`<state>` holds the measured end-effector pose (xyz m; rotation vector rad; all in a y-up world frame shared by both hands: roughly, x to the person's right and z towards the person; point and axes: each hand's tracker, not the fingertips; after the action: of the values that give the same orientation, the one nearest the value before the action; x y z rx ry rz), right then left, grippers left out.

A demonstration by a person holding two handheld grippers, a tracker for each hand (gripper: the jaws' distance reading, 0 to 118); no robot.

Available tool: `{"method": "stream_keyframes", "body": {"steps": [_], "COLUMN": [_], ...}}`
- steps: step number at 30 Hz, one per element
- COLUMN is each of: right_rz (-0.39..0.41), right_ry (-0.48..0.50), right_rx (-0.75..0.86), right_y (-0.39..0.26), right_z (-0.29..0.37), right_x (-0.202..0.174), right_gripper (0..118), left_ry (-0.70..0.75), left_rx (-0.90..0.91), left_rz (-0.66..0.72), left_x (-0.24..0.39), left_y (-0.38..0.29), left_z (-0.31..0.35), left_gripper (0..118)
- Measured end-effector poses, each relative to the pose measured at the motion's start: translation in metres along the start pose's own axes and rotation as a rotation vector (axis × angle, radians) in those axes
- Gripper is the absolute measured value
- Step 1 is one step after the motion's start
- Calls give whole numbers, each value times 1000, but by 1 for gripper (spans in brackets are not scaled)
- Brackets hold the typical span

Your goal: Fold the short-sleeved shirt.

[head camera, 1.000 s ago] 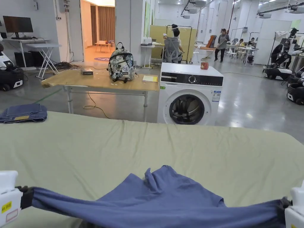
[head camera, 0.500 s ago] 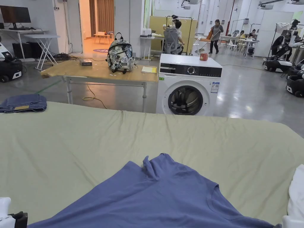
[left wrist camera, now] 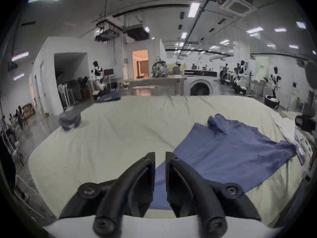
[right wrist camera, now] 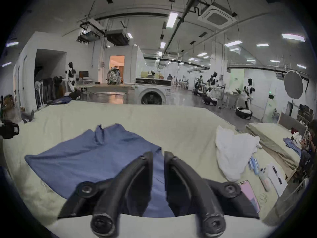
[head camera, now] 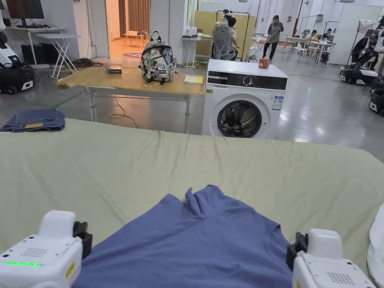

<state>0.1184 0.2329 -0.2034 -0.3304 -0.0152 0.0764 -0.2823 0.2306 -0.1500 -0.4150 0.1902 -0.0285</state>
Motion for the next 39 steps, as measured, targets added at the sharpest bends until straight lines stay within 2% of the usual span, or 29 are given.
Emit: {"method": "stream_keyframes", "body": {"steps": [1, 2, 7, 13, 19, 21, 24, 28, 29, 31, 32, 36, 39], "right_rz": [-5, -20, -10, -4, 4, 32, 55, 55, 57, 66, 75, 92, 98], "right_ry": [9, 58, 91, 134, 167, 163, 167, 169, 169, 170, 170, 166, 161], "right_rx": [9, 24, 69, 17, -52, -67, -85, -119, -127, -139, -147, -161, -180], "right_y": [1, 3, 5, 0, -13, -17, -23, -28, -30, -33, -33, -38, -43], "right_z": [0, 1, 8, 3, -17, -22, -31, -43, -45, -50, -50, -53, -57], "right_x": [-8, -15, -44, -68, -74, -75, -75, -75, -76, -77, -78, -77, -75], "right_gripper": [6, 0, 0, 0, 0, 0, 0, 0, 0, 0, 0, 0, 0], "left_ry": [-23, -69, -79, -96, -53, -86, -7, 2, 6, 9, 0, -40, -3], "left_rx": [6, 17, 33, -45, -202, -241, -318, -438, -465, -503, -523, -626, -713], "left_rz": [8, 16, 27, 84, 166, 229, 228, 284, 305, 342, 359, 374, 337], "left_x": [8, 15, 48, 36, -39, -74, -116, -154, -161, -161, -163, -160, -154], "left_y": [2, 3, 13, 11, -5, -10, -15, -19, -20, -18, -19, -29, -42], "left_z": [1, -2, 3, 0, -23, -29, -42, -65, -72, -77, -82, -112, -139], "left_gripper": [5, 0, 0, 0, 0, 0, 0, 0, 3, 31, 37, 52, 53]}}
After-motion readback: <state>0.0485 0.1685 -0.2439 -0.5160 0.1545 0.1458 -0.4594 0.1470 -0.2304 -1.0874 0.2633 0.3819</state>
